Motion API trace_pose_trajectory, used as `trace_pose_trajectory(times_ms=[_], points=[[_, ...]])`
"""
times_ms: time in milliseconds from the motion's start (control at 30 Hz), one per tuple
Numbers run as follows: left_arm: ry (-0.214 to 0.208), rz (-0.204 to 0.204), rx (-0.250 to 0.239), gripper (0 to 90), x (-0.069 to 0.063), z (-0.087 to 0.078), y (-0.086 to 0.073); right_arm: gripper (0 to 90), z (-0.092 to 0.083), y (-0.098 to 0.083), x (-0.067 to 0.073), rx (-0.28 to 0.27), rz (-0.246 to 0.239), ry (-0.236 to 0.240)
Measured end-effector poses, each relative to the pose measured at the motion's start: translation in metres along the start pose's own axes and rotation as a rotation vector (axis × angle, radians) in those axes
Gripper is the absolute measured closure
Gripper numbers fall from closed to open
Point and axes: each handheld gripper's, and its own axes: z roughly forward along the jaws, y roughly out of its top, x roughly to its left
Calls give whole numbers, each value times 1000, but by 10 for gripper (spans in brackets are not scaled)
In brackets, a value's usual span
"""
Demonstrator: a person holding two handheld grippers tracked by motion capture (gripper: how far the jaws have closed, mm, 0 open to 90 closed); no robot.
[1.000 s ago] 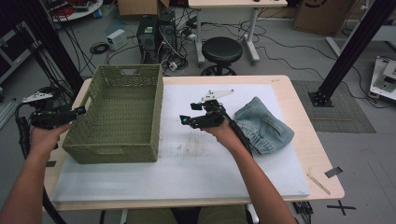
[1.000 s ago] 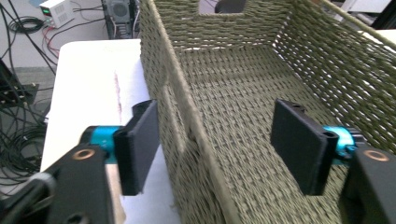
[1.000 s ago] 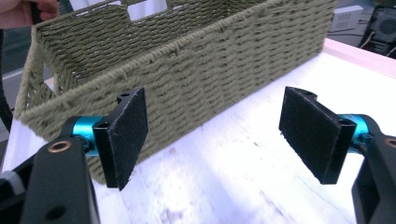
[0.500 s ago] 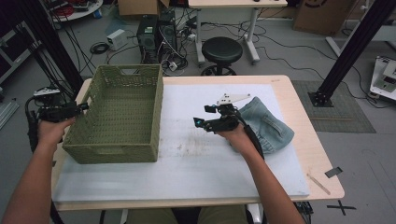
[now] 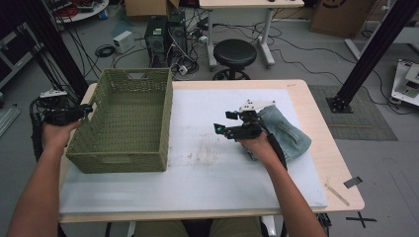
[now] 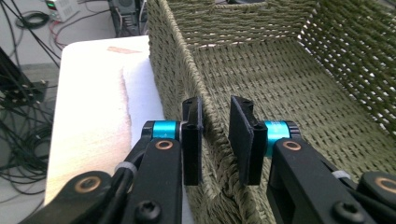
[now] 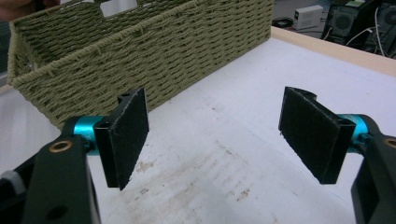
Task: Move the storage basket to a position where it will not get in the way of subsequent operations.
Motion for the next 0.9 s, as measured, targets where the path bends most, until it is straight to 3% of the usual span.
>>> trace_pose_trajectory(times_ms=[433, 600, 900], points=[[11, -26, -35, 802, 4, -7, -2, 245, 1, -3, 0, 8, 0, -6], [36, -5, -53, 814, 5, -11, -5, 246, 3, -3, 1, 11, 0, -5], [45, -34, -65, 813, 15, -20, -10, 246, 9, -3, 3, 16, 2, 0]])
